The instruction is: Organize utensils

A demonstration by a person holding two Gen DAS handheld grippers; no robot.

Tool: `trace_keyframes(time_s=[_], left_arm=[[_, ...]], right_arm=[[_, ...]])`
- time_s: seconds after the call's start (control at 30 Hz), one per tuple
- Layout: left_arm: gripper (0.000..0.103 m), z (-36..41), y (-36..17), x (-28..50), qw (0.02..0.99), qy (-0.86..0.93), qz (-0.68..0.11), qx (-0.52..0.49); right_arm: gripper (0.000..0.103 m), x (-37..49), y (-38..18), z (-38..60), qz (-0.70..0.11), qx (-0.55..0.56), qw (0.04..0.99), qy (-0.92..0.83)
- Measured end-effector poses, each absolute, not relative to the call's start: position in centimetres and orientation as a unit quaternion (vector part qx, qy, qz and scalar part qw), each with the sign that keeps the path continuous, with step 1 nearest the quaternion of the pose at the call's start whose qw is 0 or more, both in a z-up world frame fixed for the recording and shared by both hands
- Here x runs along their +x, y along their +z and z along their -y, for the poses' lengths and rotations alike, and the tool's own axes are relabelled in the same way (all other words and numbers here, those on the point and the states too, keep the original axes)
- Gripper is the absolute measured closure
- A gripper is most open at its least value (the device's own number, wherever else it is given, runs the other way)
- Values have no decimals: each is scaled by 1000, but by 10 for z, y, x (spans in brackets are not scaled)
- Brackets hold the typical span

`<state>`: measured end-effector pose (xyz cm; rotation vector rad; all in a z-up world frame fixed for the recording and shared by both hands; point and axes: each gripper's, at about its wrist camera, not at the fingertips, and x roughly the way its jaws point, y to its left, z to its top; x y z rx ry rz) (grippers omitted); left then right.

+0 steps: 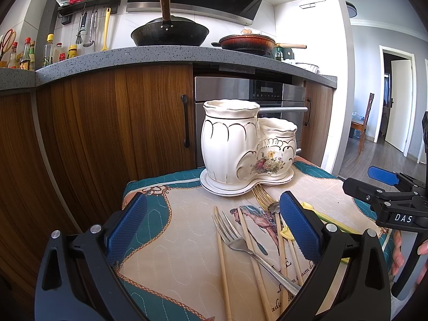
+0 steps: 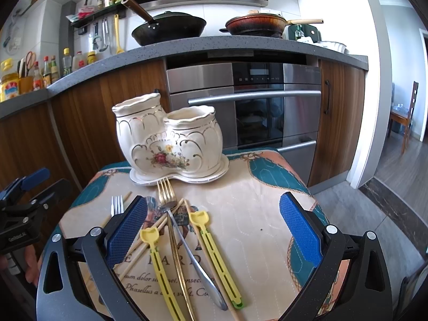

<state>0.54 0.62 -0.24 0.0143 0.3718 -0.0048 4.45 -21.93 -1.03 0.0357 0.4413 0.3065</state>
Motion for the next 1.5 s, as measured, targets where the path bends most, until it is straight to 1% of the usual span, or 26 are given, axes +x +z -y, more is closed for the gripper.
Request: trace_keyframes(time_s=[0.2, 0.47, 0.63, 1.0, 1.03, 1.1, 1.13, 1.2, 1.23, 1.3, 1.33, 1.4, 1.5], left_arm=[[5, -6, -3, 6, 982, -3, -188, 5], [6, -8, -20, 24, 966, -35, -256, -17], [6, -6, -25, 25, 961, -23, -276, 0], [6, -6, -42, 29, 931, 14, -359, 61], [8, -6, -43, 30, 928, 16, -366, 66], [15, -5, -47, 34, 921, 11, -384, 72], [16, -4, -49, 36, 917, 10, -392, 74], [24, -3, -52, 40, 909, 5, -410, 79], [27, -3, -53, 41, 906, 4, -416, 81], [36, -2, -56, 45, 898, -2, -433, 82], [38, -1, -57, 47, 894, -6, -440, 79], [49, -3, -59, 54, 886, -17, -458, 70], [52, -4, -61, 63, 879, -24, -473, 59]], right_arm=[[5, 44, -13, 219, -219, 18, 964, 151], [5, 39, -16, 219, -217, 21, 965, 148], [5, 44, -9, 226, -220, 30, 964, 145], [5, 51, 0, 239, -230, 51, 958, 162], [5, 52, 0, 240, -231, 52, 958, 164], [5, 52, 1, 242, -231, 53, 957, 166], [5, 52, 1, 242, -231, 53, 957, 165], [5, 52, 2, 244, -232, 54, 957, 163], [5, 52, 2, 246, -233, 55, 957, 163], [5, 53, 4, 249, -235, 57, 957, 162], [5, 53, 5, 251, -236, 55, 957, 162], [5, 54, 6, 255, -236, 53, 957, 163], [5, 58, 7, 262, -242, 48, 957, 155]])
